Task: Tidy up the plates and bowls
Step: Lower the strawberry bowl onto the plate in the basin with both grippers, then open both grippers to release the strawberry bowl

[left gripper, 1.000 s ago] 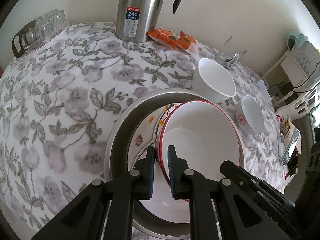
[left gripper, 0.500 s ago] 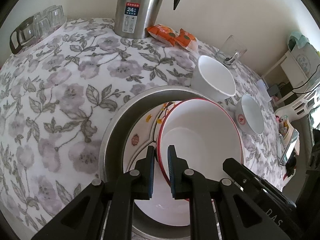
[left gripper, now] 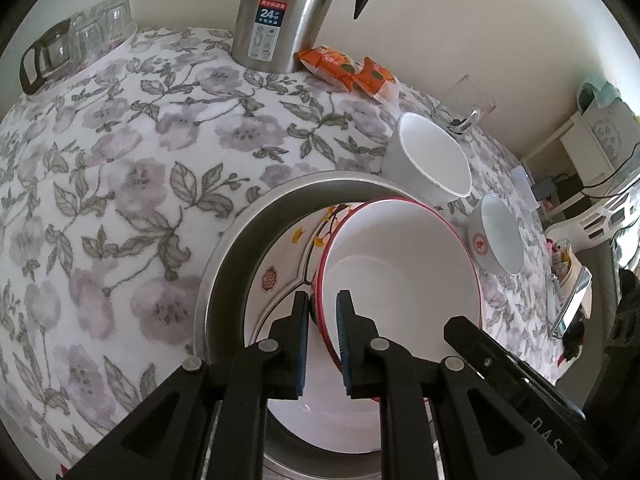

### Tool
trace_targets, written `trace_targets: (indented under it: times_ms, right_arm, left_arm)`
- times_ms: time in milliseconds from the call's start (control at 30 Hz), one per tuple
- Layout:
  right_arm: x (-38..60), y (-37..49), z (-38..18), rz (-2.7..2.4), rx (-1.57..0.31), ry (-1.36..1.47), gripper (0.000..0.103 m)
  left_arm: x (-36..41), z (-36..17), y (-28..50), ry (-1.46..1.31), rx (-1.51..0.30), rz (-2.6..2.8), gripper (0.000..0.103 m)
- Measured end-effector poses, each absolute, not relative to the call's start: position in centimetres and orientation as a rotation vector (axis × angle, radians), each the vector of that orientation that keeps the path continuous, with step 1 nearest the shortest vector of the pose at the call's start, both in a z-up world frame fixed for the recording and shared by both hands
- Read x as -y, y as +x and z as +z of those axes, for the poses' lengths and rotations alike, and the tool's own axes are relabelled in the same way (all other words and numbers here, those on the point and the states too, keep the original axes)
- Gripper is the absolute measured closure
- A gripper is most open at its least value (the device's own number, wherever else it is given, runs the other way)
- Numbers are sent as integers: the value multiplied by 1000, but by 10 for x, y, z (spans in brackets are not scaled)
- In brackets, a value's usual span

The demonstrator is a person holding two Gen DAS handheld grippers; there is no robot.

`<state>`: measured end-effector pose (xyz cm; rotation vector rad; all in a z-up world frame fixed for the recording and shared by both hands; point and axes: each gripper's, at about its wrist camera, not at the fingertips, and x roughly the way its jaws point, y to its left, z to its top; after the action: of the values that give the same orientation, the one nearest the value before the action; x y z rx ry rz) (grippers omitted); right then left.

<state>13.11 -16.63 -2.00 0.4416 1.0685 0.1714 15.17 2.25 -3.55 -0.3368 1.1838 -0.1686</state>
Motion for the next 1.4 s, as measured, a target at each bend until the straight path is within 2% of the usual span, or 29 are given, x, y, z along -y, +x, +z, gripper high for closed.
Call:
trace_targets:
  times_ms: [300,333,400,567,667,767,867,967,1000,1033,1100,1167,1233,1267,1333,1400]
  right_arm:
    - [164,132,-19,184,-1078,413,85]
    - [165,132,-19,186,-1080,413,85]
    - [166,132,-19,188,-1085,413,85]
    - [169,130,-13,167,-1077,386,85]
    - [173,129,-8,163,-1061,386,85]
    - [178,128,-3,155,-1049,390,84]
    - [181,127,1,137,-1043,381,72]
    - [180,126,3,126,-1036,358,71]
    - [179,126,3,121,-1036,348,67]
    - [178,126,3,119,-1035,338,56]
    - [177,125,3,123,-1027,333,44]
    - [175,125,4,133,-1024,323,44]
    - [174,125,4,132,-1021,314,39]
    - [174,125,3,128,-1020,312,37]
    - [175,126,2,124,-1020,313,27]
    - [177,126,2,117,-1018,320,22]
  left_arm:
    - [-31,-32,151,-379,-1184,-162,87]
    - [-33,-32,151,-387,-1185,-161,86]
    - [-36,-32,151,-394,-1193,-145,75]
    - [-44,-20,148,-399,-1157,-126,72]
    - [-48,-11,146,-395,-1127,-121,64]
    - [-50,-5,145,-381,-1110,-100,61]
    - [-54,-1,145,-356,-1096,-66,48]
    - [-58,-1,145,-331,-1100,-25,48]
    - [-60,-1,146,-325,-1104,-8,47]
    - [-60,-1,145,-323,-1106,3,47]
    - [-62,-2,146,-324,-1113,14,47]
    - [-63,-4,146,-325,-1122,20,47]
    - [-63,-6,147,-321,-1133,28,37]
    - [-63,-7,147,-315,-1136,34,25]
    - [-63,-8,147,-311,-1134,43,23]
    - [-64,-8,147,-313,-1133,52,23]
